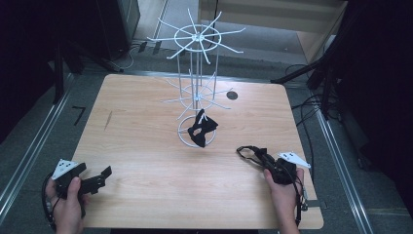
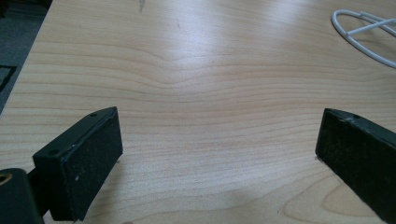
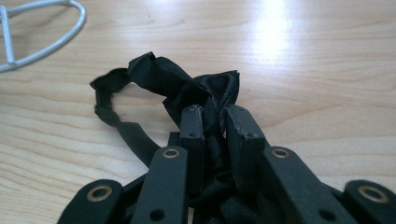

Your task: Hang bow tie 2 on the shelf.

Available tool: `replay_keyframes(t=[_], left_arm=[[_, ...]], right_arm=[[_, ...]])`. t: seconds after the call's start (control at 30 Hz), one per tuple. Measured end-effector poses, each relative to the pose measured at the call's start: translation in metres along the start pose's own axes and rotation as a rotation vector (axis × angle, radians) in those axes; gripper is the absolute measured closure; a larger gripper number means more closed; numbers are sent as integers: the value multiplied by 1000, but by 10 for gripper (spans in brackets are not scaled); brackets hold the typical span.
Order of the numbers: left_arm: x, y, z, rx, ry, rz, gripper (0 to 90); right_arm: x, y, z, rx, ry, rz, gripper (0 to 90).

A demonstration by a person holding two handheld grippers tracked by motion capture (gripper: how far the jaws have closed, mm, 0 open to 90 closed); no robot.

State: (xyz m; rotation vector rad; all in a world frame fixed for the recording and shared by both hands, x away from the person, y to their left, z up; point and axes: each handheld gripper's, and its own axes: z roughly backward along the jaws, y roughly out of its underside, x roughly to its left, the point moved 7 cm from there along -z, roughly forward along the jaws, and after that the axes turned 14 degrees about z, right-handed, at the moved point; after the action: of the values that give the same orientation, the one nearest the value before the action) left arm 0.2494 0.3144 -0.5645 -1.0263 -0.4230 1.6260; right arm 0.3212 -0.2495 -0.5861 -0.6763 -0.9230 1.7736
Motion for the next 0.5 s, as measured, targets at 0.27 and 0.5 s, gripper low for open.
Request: replay_keyframes(t=[0.27, 0.5], left_arm=[[0, 0, 0, -3, -2, -2, 10], [0, 0, 0, -5, -1, -1, 10]], right_arm=[[11, -25, 12, -82, -19, 32, 781], [20, -45, 22, -133, -37, 41, 780]])
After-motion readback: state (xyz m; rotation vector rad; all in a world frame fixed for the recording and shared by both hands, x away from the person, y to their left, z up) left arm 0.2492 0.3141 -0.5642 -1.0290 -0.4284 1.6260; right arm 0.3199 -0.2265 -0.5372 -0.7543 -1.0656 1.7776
